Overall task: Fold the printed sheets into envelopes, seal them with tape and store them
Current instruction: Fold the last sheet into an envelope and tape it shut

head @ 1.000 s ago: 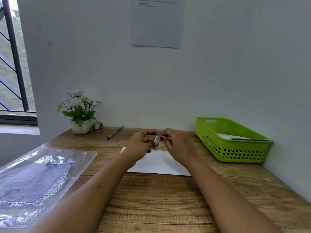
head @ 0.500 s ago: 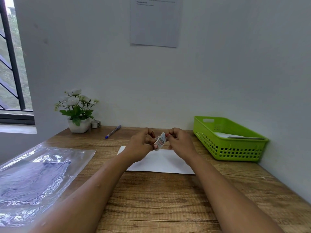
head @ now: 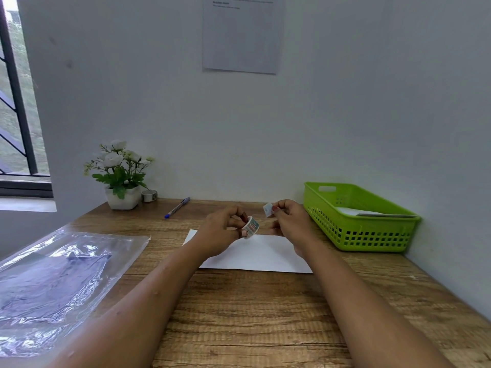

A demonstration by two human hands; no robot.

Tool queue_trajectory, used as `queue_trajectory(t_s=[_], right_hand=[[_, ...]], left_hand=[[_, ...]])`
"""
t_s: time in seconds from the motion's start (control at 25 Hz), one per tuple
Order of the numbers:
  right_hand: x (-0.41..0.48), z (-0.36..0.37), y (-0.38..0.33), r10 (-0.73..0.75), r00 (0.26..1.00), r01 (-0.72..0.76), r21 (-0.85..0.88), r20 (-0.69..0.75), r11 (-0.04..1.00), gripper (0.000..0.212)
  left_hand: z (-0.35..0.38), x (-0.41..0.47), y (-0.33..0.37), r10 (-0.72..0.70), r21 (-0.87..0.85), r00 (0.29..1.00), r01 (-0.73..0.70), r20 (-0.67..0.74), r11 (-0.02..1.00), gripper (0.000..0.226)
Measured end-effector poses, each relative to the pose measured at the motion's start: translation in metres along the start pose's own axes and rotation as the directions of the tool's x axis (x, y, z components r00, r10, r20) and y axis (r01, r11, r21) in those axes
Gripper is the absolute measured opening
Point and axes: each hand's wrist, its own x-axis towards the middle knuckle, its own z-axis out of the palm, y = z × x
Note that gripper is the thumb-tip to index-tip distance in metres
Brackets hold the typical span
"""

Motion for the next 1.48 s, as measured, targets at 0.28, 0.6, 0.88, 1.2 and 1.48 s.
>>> queue_trajectory(t_s=[0.28,0.6,0.88,1.2,1.48], right_hand=[[-0.002,-0.002,-0.001,-0.057,0.989,0.024,0.228,0.139,0.973,0.013],[-0.001,-0.003,0.004,-0.135,0.967,0.128,0.048,0.216,0.991,0.034],[-0.007,-0.006,-0.002,-0.163,0.969,0.166,-0.001,0.184,0.986,0.04],[-0.004,-0.031,-0.009,-0.154,0.985,0.165,-0.163,0.076,0.973,0.022],[-0.011,-0.081,0.007,-0.063,0.996,0.084,-0.441,0.06,0.893,0.016]], left_hand=[[-0.03,0.002,-0.005,-0.017,0.182,0.977,0.057,-0.215,0.982,0.018],[-0.094,-0.016,-0.08,-0.411,0.444,0.669,0.73,-0.619,0.52,0.026],[-0.085,-0.008,-0.067,-0.327,0.552,0.735,0.668,-0.594,0.5,0.042],[0.006,0.002,0.04,-0.008,0.196,0.988,-0.022,0.153,0.98,0.024],[0.056,0.017,0.033,0.035,0.335,0.941,-0.154,0.337,0.93,0.043]])
